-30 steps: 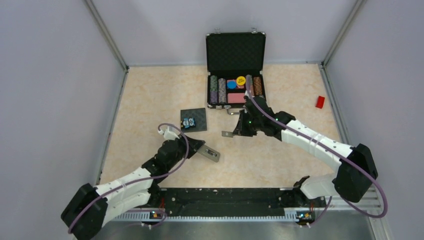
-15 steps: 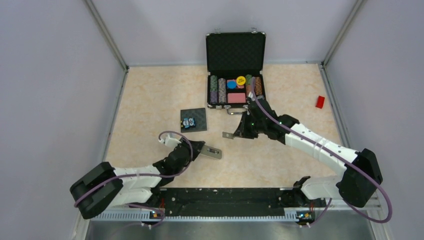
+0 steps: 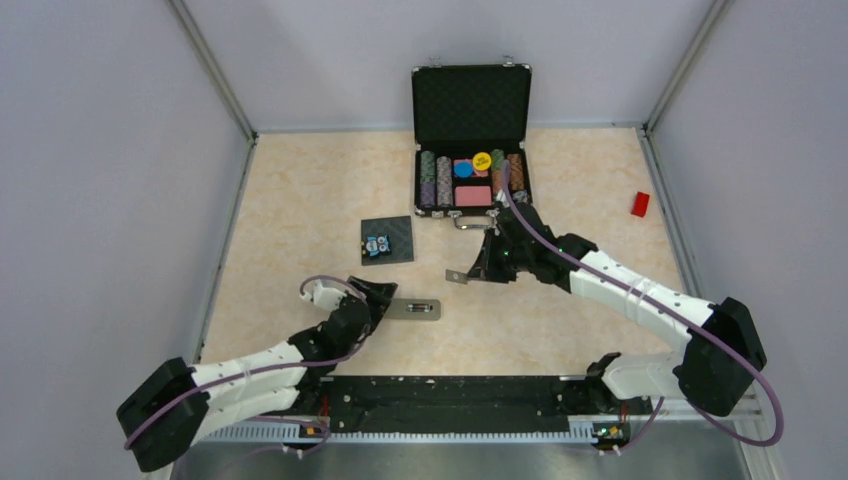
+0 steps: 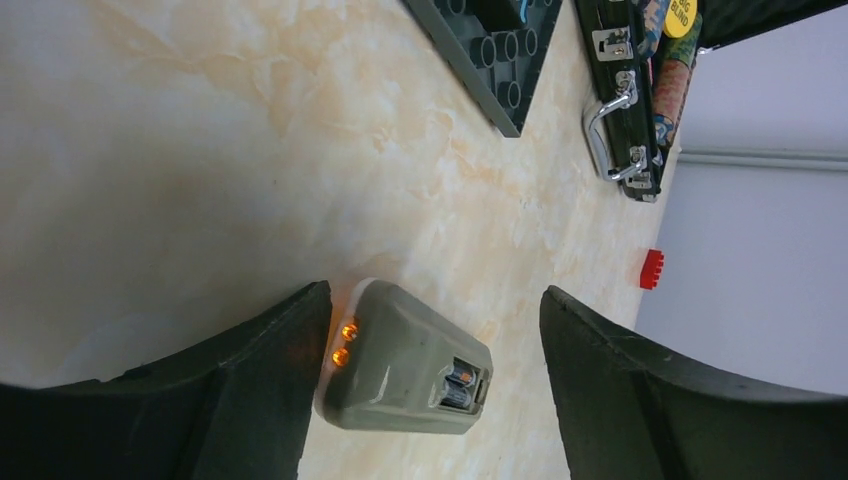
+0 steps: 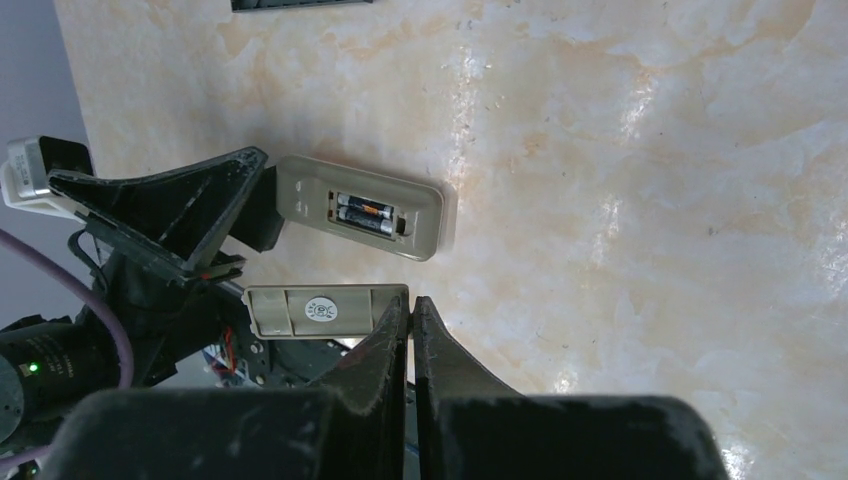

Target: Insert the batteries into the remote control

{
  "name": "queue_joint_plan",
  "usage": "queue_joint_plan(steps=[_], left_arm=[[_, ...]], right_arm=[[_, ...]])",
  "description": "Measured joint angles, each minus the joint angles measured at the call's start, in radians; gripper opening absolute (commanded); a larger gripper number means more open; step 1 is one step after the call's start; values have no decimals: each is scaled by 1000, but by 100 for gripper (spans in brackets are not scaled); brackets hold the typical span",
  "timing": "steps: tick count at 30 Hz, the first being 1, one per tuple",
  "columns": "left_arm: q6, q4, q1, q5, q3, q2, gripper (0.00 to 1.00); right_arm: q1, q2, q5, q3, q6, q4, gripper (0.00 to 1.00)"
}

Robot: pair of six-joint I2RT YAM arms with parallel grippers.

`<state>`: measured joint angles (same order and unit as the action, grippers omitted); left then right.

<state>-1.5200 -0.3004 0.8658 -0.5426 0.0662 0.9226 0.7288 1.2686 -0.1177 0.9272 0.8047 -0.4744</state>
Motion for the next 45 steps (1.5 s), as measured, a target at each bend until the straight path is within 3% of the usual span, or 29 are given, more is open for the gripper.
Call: queue_joint_plan(steps=[5, 8, 12, 15, 18, 23, 30, 34, 40, 45], left_arm=[[-123, 370, 0, -21, 58, -193, 86], [-184, 604, 0, -23, 109, -272, 83], [-144, 787, 0, -15, 164, -342, 80], [-48, 831, 0, -2, 229, -365, 80], [92, 798, 0, 28, 306, -385, 81], [330, 551, 0, 164, 349, -380, 81], [574, 312, 1, 428, 490, -117, 72], [648, 262, 3, 521, 548, -20, 62], [691, 247, 5, 584, 564, 23, 55], [710, 258, 6, 593, 564, 29, 62]], right_arm=[[0, 0, -11, -4, 3, 5, 0], [0, 0, -24, -4, 4, 11, 0], [0, 0, -55, -4, 3, 23, 0], [0, 0, -82, -4, 0, 34, 0], [0, 0, -101, -4, 0, 42, 0], [0, 3, -122, -3, 0, 46, 0], [15, 27, -132, 12, 0, 53, 0], [30, 36, -132, 23, 0, 58, 0], [38, 36, -132, 25, 2, 63, 0], [40, 36, -130, 31, 3, 61, 0]])
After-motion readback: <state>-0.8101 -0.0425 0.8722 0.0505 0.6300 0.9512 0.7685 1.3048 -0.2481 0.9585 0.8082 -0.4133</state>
